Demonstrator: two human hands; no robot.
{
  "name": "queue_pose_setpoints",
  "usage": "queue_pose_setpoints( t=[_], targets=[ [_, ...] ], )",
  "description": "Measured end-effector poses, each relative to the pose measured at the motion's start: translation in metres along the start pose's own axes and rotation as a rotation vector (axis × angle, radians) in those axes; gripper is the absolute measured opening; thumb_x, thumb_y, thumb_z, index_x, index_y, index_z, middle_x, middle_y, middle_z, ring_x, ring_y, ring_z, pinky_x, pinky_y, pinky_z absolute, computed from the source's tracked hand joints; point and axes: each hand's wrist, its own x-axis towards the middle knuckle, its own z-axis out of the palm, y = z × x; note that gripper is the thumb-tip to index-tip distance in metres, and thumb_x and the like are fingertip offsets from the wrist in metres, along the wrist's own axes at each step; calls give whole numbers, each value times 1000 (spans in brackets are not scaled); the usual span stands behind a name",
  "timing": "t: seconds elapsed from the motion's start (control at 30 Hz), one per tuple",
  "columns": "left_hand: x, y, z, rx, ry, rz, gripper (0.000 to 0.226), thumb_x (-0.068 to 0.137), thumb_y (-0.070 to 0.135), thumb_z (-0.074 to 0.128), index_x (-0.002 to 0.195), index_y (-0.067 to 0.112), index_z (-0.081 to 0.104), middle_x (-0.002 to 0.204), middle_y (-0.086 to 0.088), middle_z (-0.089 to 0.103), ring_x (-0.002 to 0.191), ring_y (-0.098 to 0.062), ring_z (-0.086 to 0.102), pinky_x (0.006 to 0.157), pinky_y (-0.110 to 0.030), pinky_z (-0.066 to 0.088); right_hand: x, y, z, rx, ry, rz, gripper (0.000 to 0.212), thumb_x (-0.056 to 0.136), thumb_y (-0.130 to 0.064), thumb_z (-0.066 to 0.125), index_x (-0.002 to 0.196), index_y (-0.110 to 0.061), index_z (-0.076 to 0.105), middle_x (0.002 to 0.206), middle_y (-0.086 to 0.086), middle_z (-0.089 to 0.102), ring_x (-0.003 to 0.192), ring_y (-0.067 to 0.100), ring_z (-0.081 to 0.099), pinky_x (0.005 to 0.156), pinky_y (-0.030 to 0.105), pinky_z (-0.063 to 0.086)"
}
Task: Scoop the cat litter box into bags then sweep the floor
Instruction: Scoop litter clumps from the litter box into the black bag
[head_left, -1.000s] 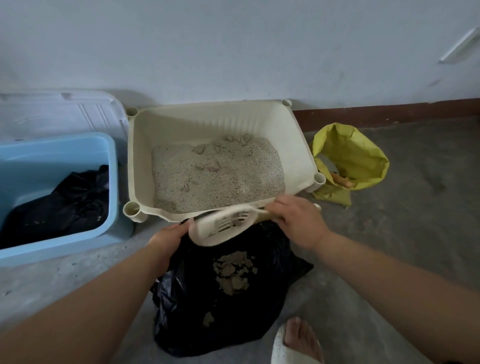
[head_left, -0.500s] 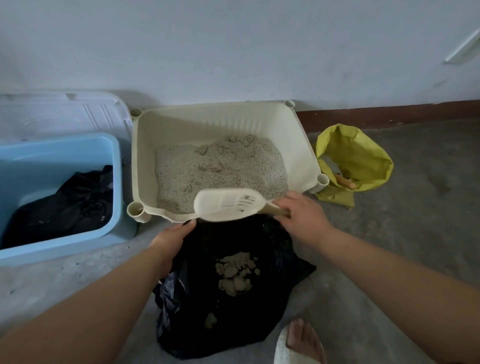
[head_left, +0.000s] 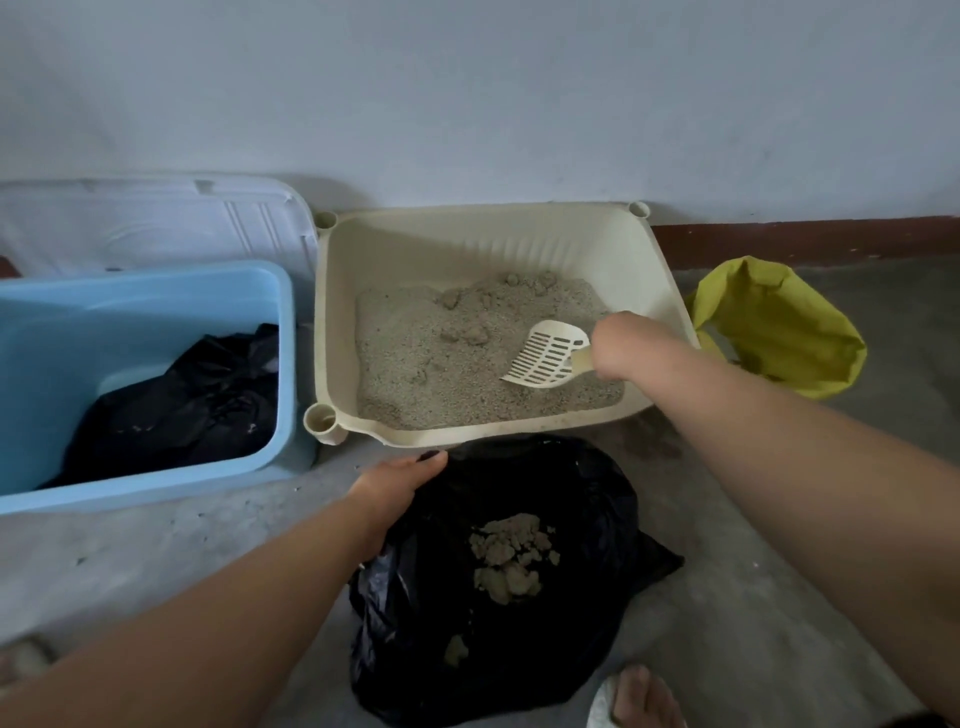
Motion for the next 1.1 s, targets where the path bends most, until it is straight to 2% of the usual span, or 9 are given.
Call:
queue_pose_setpoints(
  t=[0.17,0.23,0.33,0.43,0.6,0.8,0.9,1.0,1.1],
  targets=[
    [1,-1,-6,14,17,-3,22,82,41,70,97,24,73,102,-6,74,98,-26,69,100,-44,49,15,-21,17,100,34,-18,5,84,-9,59,89,-9,60,72,0,55,61,16,53,56,28,44],
    [-1,-2,-7,6,12,-1,24,84,39,69,101,23,73,101,-7,75,97,-27,70,100,-45,49,17,-30,29,180,41,-40,16,84,-12,62,99,-9,65,75,0,57,64,16,55,56,27,45],
    [1,-1,-11,4,15,1,28,84,39,70,105,20,72,100,-8,75,96,-28,70,99,-45,50,24,-58,45,353,-7,-39,21,87,-12,61,108,-9,61,87,2,60,70,16,57,55,27,42],
    [-1,2,-11,11,13,2,24,87,36,67,103,19,72,98,-9,75,94,-27,71,97,-43,51,28,-76,53,488,-32,-19,20,90,-17,61,109,-9,58,94,4,59,80,21,57,64,29,43],
    [0,3,-12,37,22,20,25,85,38,68,102,20,73,97,-7,76,94,-26,71,98,-43,51,23,-63,69,583,30,-47,35,86,-26,66,118,-13,58,108,5,61,95,22,58,84,36,48],
    [0,5,-6,11,29,5,20,86,37,68,100,23,72,99,-7,75,95,-26,70,99,-42,50,12,-49,78,669,107,-87,21,83,-23,67,102,-16,62,93,2,59,88,23,57,76,34,45],
    [0,8,-3,8,29,6,23,86,37,67,103,22,71,101,-7,74,96,-26,70,100,-42,49,7,-45,77,660,114,-101,20,84,-25,66,101,-15,61,94,3,59,87,22,55,76,34,44],
    [-1,12,0,8,24,5,16,87,36,66,95,23,71,101,-8,74,95,-26,69,97,-39,50,3,-39,75,674,149,-104,19,85,-24,65,102,-16,61,91,1,59,83,21,54,71,32,41],
    [-1,12,2,-6,23,14,15,88,34,65,94,22,70,101,-8,73,94,-25,69,94,-36,51,-2,-33,75,748,198,-111,25,84,-24,65,108,-16,62,94,3,63,85,22,58,74,35,46]
  ],
)
